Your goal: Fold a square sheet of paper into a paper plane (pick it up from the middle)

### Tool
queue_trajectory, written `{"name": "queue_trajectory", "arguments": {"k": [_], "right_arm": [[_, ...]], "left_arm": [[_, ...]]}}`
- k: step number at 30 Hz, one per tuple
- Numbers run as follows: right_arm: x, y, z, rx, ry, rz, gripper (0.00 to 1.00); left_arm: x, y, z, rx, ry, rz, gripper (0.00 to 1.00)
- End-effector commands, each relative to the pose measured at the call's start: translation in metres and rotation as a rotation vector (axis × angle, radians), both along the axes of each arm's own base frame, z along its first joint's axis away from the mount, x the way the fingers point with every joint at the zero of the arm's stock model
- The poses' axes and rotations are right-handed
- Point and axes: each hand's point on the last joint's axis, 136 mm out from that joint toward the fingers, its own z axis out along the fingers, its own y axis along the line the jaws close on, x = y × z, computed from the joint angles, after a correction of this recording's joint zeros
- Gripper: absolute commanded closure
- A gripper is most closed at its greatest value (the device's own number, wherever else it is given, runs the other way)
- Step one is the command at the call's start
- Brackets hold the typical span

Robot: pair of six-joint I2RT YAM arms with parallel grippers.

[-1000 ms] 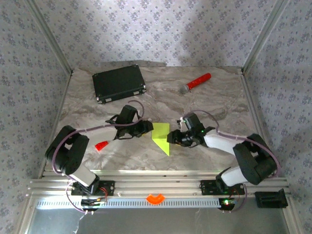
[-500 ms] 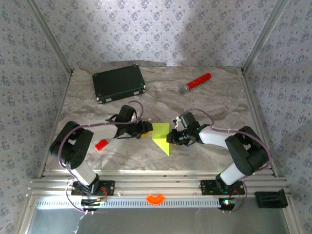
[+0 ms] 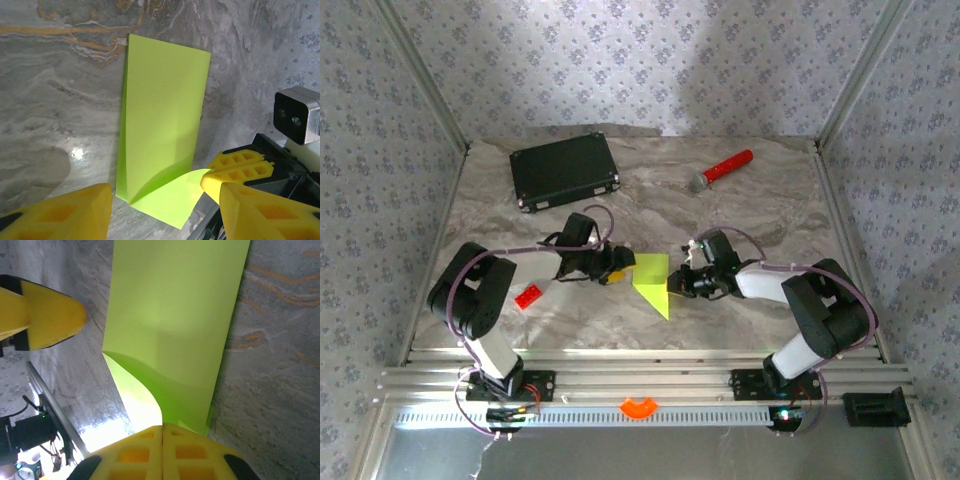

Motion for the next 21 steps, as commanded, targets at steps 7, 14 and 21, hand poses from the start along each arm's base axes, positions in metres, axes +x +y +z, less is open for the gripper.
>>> {"name": "queue_trajectory", "arguments": {"k": [7, 14, 21], "right_arm": [[-0.002, -0.004, 0.011, 0.095, -0.026, 0.005, 0.93], [-0.003, -0.011, 0.007, 0.105, -0.021, -0.014, 0.93], [-0.005, -0.016, 0.003, 0.109, -0.016, -0.031, 0.93]], "left_arm": [[0.002, -0.013, 0.008, -0.023, -0.007, -0.083, 0.40], [0.001, -0.024, 0.004, -0.035, 0.014, -0.120, 0.41], [-0.001, -0.036, 0.005, -0.067, 0.023, -0.161, 0.49]]}}
